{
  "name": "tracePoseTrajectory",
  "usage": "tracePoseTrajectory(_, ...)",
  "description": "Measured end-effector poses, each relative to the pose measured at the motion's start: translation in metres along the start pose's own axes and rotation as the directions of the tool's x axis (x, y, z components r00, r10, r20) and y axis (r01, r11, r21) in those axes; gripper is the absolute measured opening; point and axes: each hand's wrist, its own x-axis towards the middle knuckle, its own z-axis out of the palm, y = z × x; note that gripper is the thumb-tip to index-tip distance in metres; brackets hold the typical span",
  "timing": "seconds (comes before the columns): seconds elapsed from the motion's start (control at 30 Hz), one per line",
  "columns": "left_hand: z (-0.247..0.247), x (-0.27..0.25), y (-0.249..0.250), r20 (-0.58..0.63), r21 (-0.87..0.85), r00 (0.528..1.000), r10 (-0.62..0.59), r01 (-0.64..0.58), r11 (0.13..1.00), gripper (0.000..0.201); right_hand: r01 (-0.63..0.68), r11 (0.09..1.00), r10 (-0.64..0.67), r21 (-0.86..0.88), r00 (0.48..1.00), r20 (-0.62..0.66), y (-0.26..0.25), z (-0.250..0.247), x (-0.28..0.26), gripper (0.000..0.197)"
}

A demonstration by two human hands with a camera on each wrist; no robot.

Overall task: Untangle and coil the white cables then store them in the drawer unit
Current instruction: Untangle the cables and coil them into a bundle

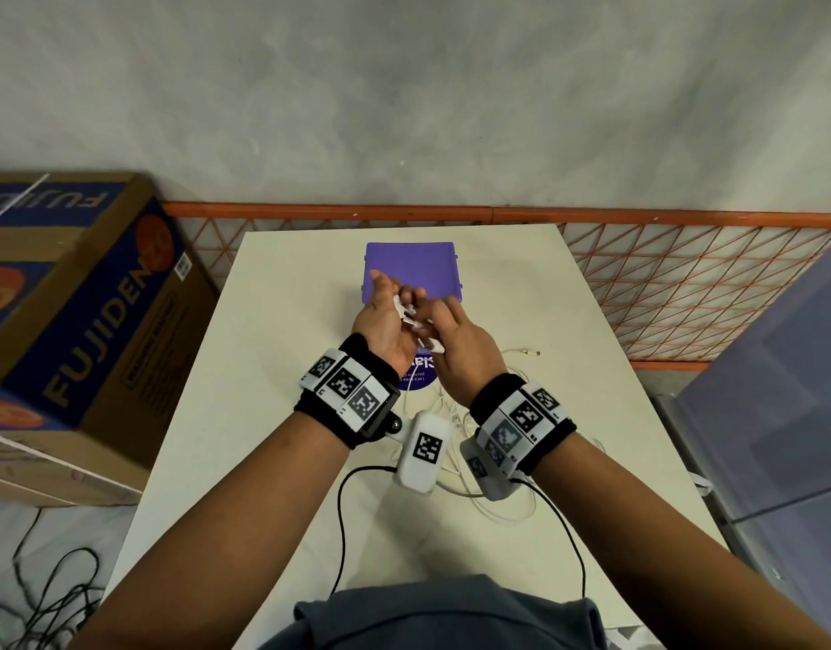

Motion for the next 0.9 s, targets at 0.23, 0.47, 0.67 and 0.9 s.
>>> tracePoseTrajectory(0.23,-0.002,0.002,-0.008,0.001,-0.047,0.998,0.059,-0.059,0.997,0.032,-0.047,0.962,0.066,0.268,0.996,-0.064,0.001,0.008,0.000,0.019)
tracePoseTrajectory(0.47,-0.003,-0.004,-0.018,0.115,0.134,0.990,0.083,-0.099,0.986,0.044,-0.160,0.889,0.209,0.428,0.976,-0.069,-0.007,0.003,0.010,0.011)
tracePoseTrajectory(0.67,0.001,-0.008,-0.019,0.194,0.209,0.981,0.010,-0.051,0.977,0.014,-0.222,0.883,0.255,0.413,0.967,-0.024,-0.003,0.004,0.013,0.016)
tracePoseTrajectory(0.9,-0.007,-0.005,-0.012,0.228,0.139,0.973,0.037,-0.070,0.988,0.021,-0.181,0.804,0.245,0.566,0.969,-0.039,0.003,-0.002,0.013,0.029)
